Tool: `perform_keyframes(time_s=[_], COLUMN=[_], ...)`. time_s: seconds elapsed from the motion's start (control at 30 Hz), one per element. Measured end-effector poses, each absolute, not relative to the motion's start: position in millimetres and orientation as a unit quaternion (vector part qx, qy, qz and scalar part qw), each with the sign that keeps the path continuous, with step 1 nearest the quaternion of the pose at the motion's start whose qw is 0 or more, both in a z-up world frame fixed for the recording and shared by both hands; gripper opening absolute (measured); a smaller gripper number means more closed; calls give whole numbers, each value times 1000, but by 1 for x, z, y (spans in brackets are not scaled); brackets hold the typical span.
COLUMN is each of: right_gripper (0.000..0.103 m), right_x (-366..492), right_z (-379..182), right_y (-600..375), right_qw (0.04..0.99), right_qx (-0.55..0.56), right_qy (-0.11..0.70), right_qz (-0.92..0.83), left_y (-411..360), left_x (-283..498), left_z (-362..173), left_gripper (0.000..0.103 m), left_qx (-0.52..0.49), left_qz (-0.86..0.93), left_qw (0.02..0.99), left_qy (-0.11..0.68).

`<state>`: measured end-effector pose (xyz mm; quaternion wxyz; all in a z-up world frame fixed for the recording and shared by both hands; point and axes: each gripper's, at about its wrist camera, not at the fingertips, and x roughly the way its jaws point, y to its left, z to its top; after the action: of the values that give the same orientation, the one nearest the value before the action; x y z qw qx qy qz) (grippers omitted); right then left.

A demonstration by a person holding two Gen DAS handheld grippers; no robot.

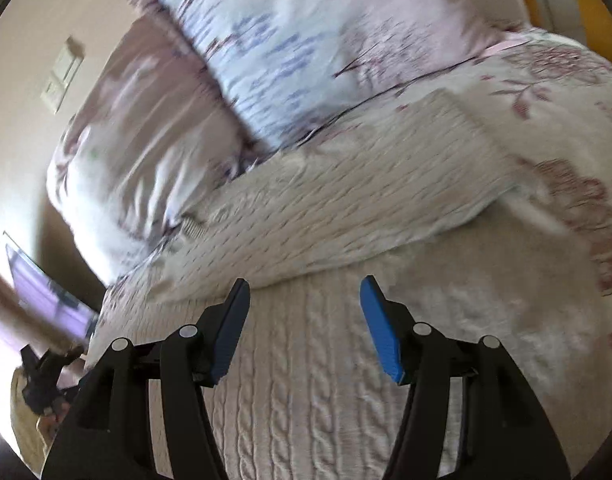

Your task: Fold small clothes

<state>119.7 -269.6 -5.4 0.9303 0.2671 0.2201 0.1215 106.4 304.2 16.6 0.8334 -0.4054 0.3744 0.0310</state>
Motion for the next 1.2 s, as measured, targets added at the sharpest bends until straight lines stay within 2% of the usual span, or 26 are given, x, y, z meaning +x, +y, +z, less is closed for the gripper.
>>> perform_keyframes(time_s=[0.13,0.3,0.43,0.5,0.53,0.57,0.63,0.77,0.97,1.2], right_gripper=[64,65,66,67,67,67,68,68,68,68], right_x=[121,121,123,122,122,122,122,122,122,120], right_z=[-8,-10,-11,-11,-11,-11,-11,-11,-11,-11], right_y=[-267,-270,-266,-266,-266,-266,-266,-266,-266,-268], right_qw=[928,924,923,923,923,922,922,920,918,917], right_qx=[263,271,267,267,268,268,270,272,274,282], right_qy=[228,229,234,234,234,234,233,232,231,226], right_qz=[134,142,147,149,150,151,153,160,168,172], left_y=[330,354,378,386,388,389,390,388,348,227], left_x=[110,114,115,115,116,116,118,118,136,185], left_z=[8,5,2,0,-1,-3,-7,3,56,96], left_gripper=[60,58,53,45,36,21,8,6,6,6], left_qx=[-442,-479,-513,-518,-519,-519,-527,-536,-514,-444], left_qz=[64,95,108,114,114,114,105,96,26,-107], left_qw=[819,806,788,784,782,780,774,781,818,846], left_qy=[360,334,323,323,326,329,334,305,256,274])
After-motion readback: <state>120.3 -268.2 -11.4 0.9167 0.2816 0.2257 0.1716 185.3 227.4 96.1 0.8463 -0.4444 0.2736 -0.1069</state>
